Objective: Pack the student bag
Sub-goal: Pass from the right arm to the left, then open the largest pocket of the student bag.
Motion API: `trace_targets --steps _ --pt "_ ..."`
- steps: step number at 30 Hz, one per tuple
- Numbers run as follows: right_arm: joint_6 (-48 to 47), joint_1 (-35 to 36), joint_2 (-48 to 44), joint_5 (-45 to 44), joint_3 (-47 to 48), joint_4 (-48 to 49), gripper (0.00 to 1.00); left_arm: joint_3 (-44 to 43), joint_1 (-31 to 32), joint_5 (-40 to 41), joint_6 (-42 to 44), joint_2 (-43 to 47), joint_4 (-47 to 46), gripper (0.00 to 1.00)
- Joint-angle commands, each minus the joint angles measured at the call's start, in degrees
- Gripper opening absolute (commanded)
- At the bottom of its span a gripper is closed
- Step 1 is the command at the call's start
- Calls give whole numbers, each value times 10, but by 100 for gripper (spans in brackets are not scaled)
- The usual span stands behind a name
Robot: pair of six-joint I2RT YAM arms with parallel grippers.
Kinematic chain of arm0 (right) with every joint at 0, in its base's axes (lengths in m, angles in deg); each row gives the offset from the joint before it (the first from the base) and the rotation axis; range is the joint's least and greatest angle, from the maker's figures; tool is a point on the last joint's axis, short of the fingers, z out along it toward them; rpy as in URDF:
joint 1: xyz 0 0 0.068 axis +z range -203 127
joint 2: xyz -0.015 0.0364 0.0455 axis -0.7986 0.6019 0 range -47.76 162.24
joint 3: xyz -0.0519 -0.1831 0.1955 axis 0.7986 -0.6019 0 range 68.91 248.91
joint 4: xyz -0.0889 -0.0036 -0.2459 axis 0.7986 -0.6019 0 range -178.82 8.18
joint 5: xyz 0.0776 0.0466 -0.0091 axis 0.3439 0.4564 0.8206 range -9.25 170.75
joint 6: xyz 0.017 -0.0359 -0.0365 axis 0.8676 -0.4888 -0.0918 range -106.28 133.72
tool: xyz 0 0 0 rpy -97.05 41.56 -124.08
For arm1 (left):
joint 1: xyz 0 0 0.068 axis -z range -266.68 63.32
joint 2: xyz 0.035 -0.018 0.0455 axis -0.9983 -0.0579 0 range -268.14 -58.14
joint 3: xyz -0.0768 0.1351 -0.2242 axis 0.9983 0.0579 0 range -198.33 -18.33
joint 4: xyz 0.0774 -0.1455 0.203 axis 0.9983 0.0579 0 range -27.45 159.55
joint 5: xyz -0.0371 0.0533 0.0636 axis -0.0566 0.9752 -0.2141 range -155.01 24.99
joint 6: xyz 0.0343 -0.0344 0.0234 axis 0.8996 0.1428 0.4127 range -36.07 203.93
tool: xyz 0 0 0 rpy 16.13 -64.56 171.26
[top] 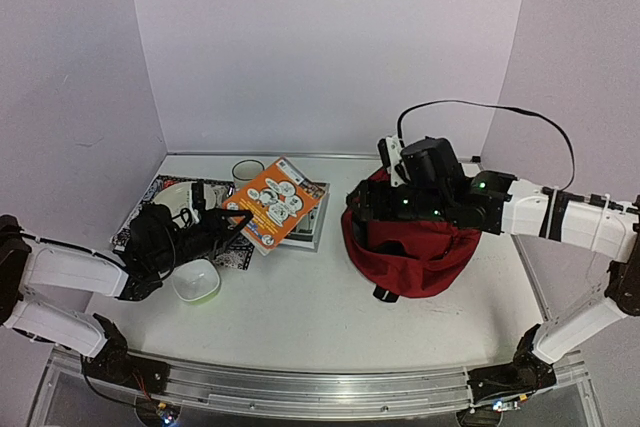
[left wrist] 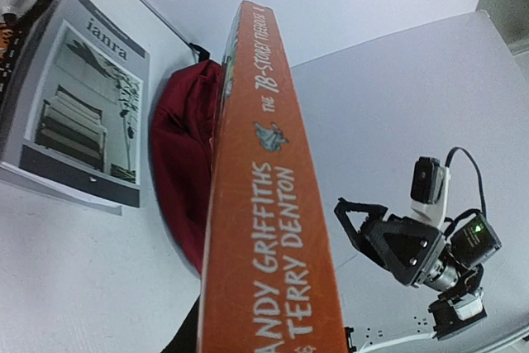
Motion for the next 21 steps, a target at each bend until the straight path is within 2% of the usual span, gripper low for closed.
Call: trace_targets --steps 1,13,21 --pt "-140 -2 -2 -106 25 -208 83 -28 -25 -36 2 25 -29 0" --pt "-324 8 48 -126 31 -244 84 -58 -64 -114 1 13 25 0" --pt "-373 12 121 -223 50 -241 82 -82 -71 -150 7 -4 41 0"
